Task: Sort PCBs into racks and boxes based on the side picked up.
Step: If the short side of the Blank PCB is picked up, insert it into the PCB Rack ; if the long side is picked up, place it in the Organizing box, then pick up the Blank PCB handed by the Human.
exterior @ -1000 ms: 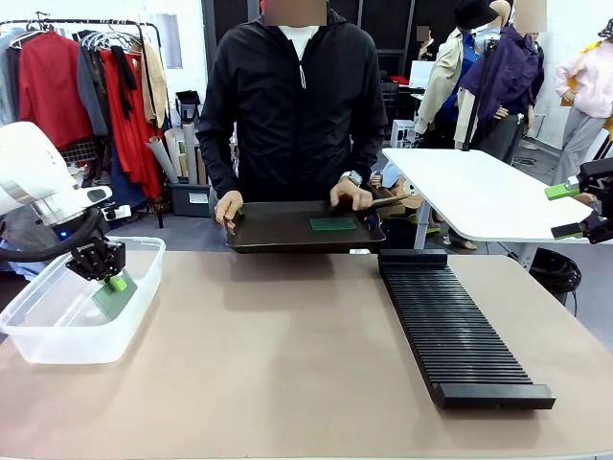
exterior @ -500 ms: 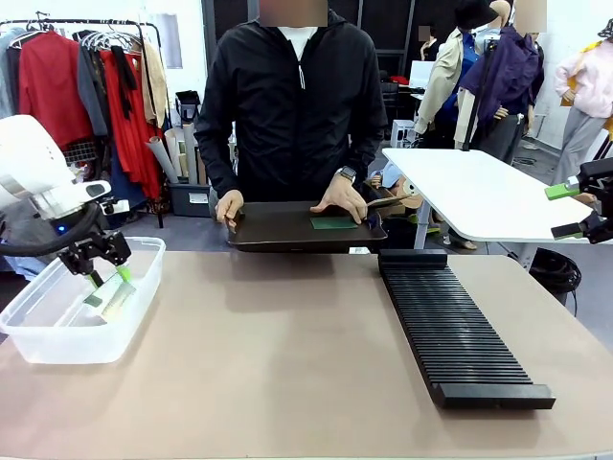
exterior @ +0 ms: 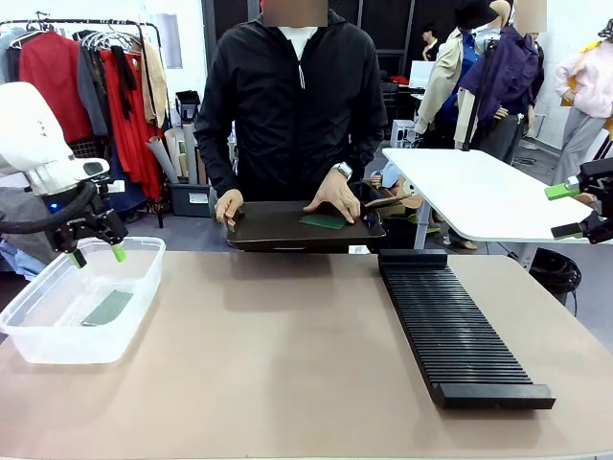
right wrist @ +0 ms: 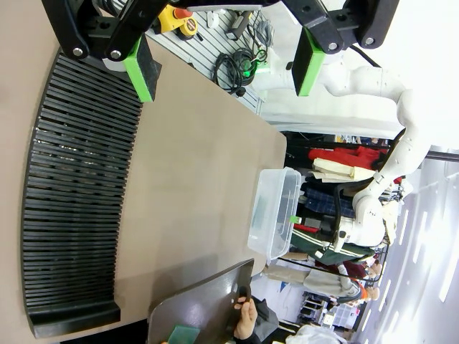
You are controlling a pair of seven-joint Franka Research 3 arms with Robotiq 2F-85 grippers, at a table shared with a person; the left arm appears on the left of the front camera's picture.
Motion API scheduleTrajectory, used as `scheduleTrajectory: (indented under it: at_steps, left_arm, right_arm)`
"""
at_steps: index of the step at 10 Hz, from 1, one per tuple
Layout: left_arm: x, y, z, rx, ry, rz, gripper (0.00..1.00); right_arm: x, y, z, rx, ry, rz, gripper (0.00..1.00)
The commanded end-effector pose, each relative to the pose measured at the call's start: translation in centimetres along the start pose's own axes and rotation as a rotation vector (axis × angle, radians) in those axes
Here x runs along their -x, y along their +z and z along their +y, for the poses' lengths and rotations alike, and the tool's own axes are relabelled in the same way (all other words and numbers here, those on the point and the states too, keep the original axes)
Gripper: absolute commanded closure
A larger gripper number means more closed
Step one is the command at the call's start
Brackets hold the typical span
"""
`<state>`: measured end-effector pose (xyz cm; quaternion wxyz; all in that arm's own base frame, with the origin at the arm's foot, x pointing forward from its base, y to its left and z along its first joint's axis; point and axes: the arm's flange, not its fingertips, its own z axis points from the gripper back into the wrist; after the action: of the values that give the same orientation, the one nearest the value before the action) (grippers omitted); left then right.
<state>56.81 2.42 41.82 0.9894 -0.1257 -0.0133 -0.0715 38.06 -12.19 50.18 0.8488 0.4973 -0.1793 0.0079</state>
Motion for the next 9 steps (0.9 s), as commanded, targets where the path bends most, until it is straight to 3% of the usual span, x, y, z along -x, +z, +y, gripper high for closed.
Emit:
scheduleTrajectory:
  at_steps: [1, 9]
  left_arm:
    - [0.83, 0.00, -0.82, -0.011, 0.015, 0.012, 0.00]
    - [0.00, 0.00, 0.00, 0.000, 0.000, 0.000, 0.00]
  right_arm:
    - [0.07, -0.19, 0.17, 0.002, 0.010, -0.019, 0.00]
    - [0.07, -0.19, 0.17, 0.002, 0.010, -0.019, 0.00]
